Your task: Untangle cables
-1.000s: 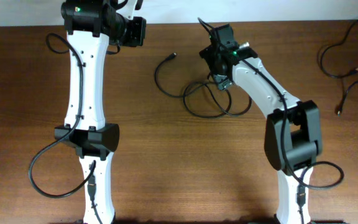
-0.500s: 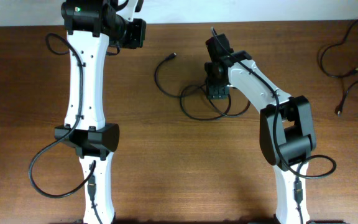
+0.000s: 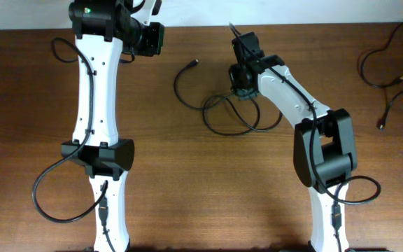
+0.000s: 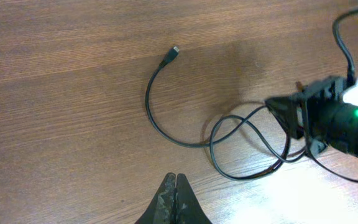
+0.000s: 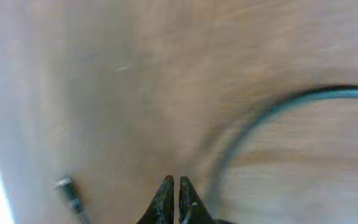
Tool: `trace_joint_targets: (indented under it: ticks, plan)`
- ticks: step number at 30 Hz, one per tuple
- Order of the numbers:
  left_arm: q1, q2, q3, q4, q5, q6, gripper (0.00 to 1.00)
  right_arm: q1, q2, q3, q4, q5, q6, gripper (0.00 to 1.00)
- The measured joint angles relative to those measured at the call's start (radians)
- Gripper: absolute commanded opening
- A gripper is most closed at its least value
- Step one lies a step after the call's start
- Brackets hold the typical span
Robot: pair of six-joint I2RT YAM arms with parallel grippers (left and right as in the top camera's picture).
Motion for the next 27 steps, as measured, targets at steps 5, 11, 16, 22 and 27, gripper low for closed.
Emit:
trace_joint_targets:
  ticks: [5, 11, 16, 22, 27]
  plan:
    - [0.000, 0.000, 0.000, 0.000, 0.000, 0.000, 0.00, -0.001, -0.003, 0.000, -0.084, 0.014, 0.093, 0.04]
    - [0.000, 0.000, 0.000, -0.001, 0.001, 0.000, 0.00, -0.001, -0.003, 0.000, -0.147, -0.002, 0.202, 0.04]
    - [0.000, 0.000, 0.000, -0.007, 0.001, 0.000, 0.00, -0.001, -0.003, 0.000, -0.154, -0.006, 0.286, 0.04]
    - [0.000, 0.000, 0.000, -0.016, 0.001, 0.000, 0.00, -0.001, 0.004, 0.000, -0.112, -0.012, 0.323, 0.72]
    - [0.000, 0.000, 0.000, -0.017, 0.001, 0.000, 0.00, -0.001, 0.013, 0.000, -0.105, -0.013, 0.326, 0.72]
